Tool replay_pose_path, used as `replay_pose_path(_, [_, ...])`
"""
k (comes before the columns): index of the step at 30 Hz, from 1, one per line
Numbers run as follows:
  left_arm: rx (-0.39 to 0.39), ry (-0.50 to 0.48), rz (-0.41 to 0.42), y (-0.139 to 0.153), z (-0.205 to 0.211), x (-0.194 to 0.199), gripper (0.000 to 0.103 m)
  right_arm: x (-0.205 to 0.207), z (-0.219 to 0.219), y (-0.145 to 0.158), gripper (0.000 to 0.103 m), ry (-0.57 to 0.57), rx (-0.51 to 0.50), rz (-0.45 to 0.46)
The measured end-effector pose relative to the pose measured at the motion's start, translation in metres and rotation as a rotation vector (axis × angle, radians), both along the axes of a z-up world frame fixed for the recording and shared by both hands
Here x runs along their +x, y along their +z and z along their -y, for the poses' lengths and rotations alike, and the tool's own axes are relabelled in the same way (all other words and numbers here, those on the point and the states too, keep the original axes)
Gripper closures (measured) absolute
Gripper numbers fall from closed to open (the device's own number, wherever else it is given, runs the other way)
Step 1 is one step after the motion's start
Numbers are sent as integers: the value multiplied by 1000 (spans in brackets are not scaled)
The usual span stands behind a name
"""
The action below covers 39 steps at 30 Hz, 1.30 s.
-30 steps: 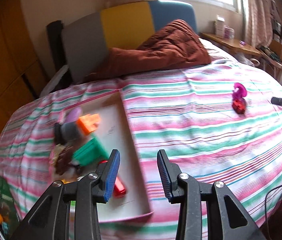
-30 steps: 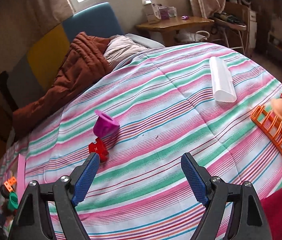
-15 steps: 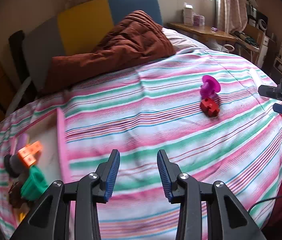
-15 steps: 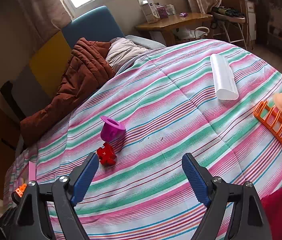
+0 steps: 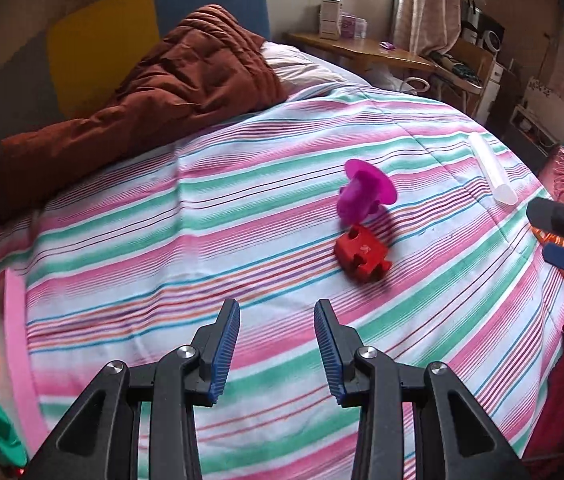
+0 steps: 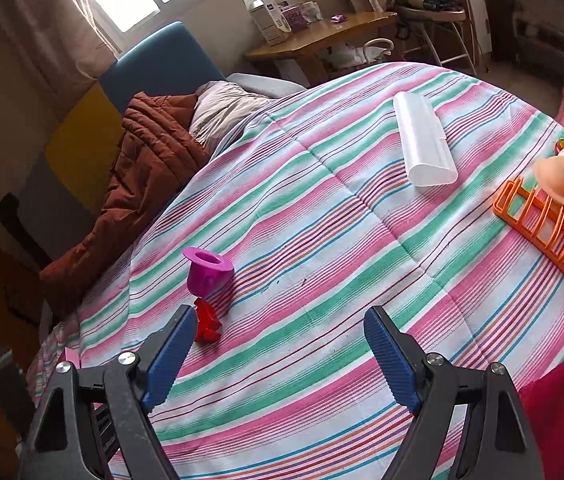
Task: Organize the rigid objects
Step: 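Grasp the red K puzzle piece with the left tool, then grasp the magenta cup piece with the right tool while the left tool lifts the puzzle piece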
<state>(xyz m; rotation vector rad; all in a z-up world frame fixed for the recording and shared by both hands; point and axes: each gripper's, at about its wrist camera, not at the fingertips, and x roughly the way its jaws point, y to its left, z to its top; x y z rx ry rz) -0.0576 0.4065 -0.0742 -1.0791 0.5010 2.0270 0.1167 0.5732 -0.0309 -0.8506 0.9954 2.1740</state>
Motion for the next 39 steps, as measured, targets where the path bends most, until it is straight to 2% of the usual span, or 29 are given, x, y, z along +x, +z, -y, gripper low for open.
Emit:
replay_pose_path(4, [23, -65, 40, -4, -25, 1, 64, 0, -1, 1, 17, 1, -6, -4])
replay_pose_path(10, [4, -117, 65, -20, -63, 2, 64, -1, -1, -1, 17, 13, -22, -7])
replay_pose_path(15, [31, -84, 104, -24, -83, -10, 64, -5, 1, -4, 17, 26, -25, 4])
replay_pose_path(18, [9, -71, 122, -33, -93, -15, 61, -5, 1, -4, 17, 23, -23, 8])
replay_pose_path(21, [0, -68, 93, -37, -94, -10, 61, -4, 0, -4, 17, 25, -20, 9])
replay_pose_path(22, [-3, -70, 91, -37, -92, -8, 61, -4, 0, -3, 17, 23, -16, 10])
replay_pose_path(24, [0, -77, 86, -37, -86, -4, 68, -4, 1, -3, 17, 26, -16, 8])
replay_pose_path(26, [30, -89, 109, -36, -73, -3, 70, -6, 2, -2, 17, 33, -4, 12])
replay_pose_path(33, [62, -38, 150, -31, -18, -4, 70, -11, 8, -4, 17, 72, 8, 23])
replay_pose_path(39, [79, 32, 112, -20, 41, 2, 70, -27, 23, -25, 17, 143, -37, 69])
